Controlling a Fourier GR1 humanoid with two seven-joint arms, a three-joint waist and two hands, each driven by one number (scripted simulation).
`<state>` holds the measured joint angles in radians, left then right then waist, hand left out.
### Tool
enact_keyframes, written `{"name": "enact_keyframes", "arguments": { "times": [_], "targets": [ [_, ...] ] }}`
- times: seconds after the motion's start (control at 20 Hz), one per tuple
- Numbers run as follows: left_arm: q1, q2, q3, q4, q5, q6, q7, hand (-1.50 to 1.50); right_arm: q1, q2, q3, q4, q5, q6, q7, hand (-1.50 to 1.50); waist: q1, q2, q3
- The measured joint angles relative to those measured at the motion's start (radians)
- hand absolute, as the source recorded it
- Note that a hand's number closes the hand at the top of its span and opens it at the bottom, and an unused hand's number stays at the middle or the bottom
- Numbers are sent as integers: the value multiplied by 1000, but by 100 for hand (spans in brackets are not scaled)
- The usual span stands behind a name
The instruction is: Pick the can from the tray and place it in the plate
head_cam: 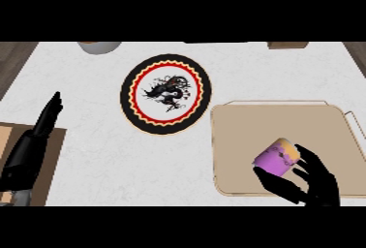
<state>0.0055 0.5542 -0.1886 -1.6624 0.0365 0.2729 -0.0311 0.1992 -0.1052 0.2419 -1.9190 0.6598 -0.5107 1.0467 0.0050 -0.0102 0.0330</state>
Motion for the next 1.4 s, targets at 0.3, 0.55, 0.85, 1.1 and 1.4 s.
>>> {"name": "enact_keyframes", "arguments": {
  "times": [0.3,0.55,0.85,1.1,1.4],
  "targets": [
    [-11,-7,4,4,-11,-6,1,0,-61,-34,-20,63,2,38,-40,150,7,2,-2],
    [-48,-10,-28,-37,-23,-22,40,0,-160,-239,34,140,2,254,-155,150,78,20,-13],
    [-57,-16,-37,-37,-36,-23,62,0,-316,-432,31,300,-62,477,-360,150,95,24,-12],
    [-50,-23,-22,-12,-37,-22,49,0,-486,-489,-13,471,-46,489,-521,150,70,18,-6],
    [-35,-25,3,2,-37,-21,42,0,-629,-521,-63,529,-13,421,-660,150,38,7,-5]
  ]
}}
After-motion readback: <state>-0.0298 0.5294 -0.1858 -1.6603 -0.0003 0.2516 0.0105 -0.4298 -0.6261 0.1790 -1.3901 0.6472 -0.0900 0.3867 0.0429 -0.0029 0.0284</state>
